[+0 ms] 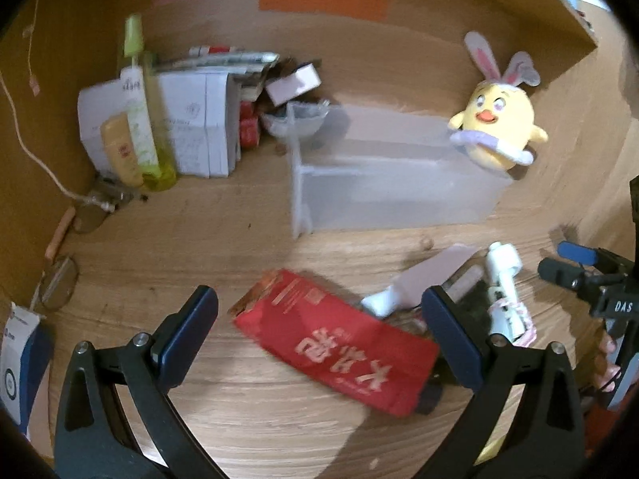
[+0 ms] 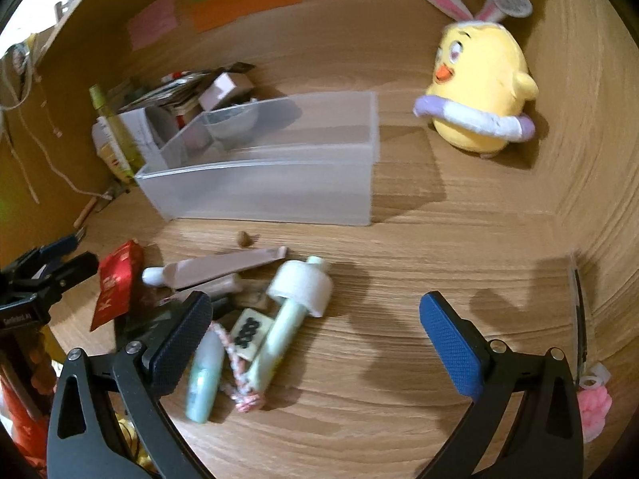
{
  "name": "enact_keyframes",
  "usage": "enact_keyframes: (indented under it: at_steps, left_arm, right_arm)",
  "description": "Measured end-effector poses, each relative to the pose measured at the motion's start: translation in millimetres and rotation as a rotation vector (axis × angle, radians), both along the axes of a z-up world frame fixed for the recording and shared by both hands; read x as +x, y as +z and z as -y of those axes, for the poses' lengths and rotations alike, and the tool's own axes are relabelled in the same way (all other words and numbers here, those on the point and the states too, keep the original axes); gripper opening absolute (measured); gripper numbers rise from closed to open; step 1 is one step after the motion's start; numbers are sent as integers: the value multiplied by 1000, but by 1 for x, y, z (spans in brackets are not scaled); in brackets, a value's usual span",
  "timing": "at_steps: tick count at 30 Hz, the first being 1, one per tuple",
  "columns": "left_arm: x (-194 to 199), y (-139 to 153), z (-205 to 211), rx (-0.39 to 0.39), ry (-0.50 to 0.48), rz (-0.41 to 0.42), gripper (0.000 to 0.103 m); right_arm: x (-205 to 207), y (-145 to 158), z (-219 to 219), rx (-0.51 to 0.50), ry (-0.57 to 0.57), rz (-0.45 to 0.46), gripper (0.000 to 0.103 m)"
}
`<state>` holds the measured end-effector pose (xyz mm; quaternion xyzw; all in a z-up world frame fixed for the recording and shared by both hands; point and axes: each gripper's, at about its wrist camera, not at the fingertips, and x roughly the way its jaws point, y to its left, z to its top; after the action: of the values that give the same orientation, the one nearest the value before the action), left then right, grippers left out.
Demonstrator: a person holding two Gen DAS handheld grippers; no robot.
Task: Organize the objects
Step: 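Grasp the red packet with the left gripper while the right gripper grasps the white tape roll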
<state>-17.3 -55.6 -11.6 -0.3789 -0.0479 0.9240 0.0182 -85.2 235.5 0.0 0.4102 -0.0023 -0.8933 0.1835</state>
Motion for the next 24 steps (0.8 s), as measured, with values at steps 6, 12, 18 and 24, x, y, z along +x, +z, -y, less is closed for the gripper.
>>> enact_keyframes:
  at_steps: [6,12,18,24]
  left_arm:
    - [-6,-19,14,78,15,94,103]
    - [-5,-28,7,131,-15,147,103]
    - [-21,-39,13,139,6,196,103]
    - [-40,-44,29,206,46,226,103]
  right_arm:
    - [-11,-13,1,20,-9,34,97]
    - [-19,-22,9,36,9,57,89]
    - [-28,-25,14,-4,24,91,77]
    - [-28,-29,23,6,42,96,60]
